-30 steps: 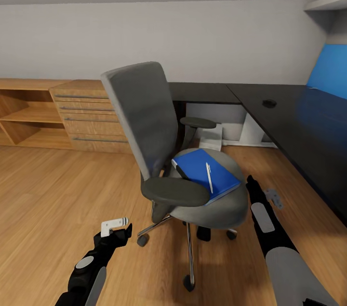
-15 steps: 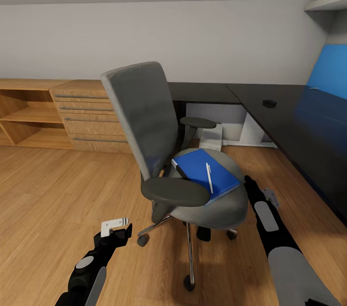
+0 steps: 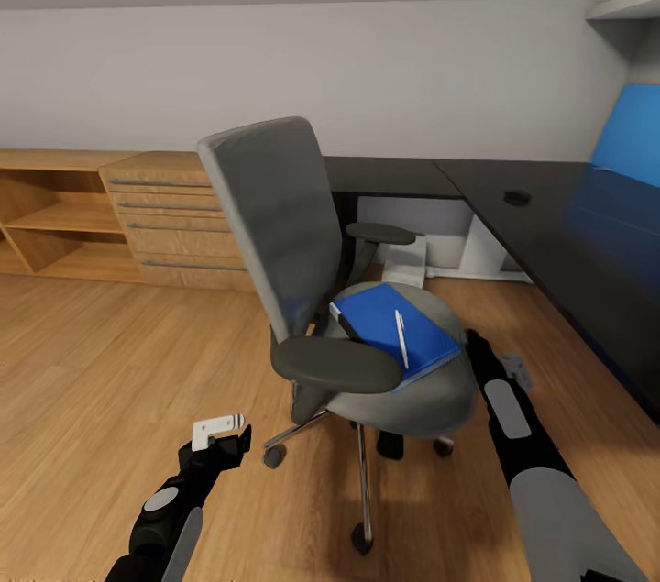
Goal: In the bedroom, organize the workspace by keeping the computer under the desk, ensuring the monitor is on the desk, placing the keyboard on the desk next to the monitor, placing the mouse on the desk next to the keyboard, moving the folder from the swivel chair onto the desk next to the mouse, stacking the notebook on top of the folder with the pen on top of the notebook, and positioning the swivel chair next to the desk.
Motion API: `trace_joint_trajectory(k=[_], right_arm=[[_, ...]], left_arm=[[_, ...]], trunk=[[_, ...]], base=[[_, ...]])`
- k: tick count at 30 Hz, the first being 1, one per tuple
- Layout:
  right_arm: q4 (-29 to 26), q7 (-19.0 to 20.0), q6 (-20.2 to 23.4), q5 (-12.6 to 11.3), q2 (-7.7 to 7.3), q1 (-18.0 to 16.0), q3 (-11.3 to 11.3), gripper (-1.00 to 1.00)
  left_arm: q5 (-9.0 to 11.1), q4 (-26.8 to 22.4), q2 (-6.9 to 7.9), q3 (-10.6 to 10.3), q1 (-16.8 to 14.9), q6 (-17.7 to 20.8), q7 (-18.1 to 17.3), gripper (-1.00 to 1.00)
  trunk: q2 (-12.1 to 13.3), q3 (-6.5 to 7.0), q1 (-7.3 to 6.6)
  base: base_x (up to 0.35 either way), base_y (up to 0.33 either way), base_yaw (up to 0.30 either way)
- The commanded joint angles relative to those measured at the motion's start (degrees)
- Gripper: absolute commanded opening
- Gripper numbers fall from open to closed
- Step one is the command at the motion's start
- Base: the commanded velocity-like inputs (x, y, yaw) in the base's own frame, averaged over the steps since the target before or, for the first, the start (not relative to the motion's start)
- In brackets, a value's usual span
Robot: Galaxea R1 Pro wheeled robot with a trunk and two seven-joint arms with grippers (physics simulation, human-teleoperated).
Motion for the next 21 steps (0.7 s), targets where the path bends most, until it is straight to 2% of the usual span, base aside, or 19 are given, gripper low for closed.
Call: trace_joint_trajectory(k=[1, 21], right_arm=[[-0.1, -0.22, 0.01, -0.56, 0.0, -0.01, 0.0, 1.0], [-0.03, -0.22, 0.01, -0.64, 0.18, -0.01, 0.14, 1.0]], left_arm=[[0.6, -0.07, 0.01, -0.1, -0.03, 0.22, 0.52, 1.0], [0.6, -0.07, 0.01, -0.1, -0.03, 0.28, 0.56, 1.0]], trunk=[[-0.02, -0.05, -0.01], [-0.02, -0.05, -0.01]], base=[[0.0, 0.0, 0.15], [0.0, 0.0, 0.254]])
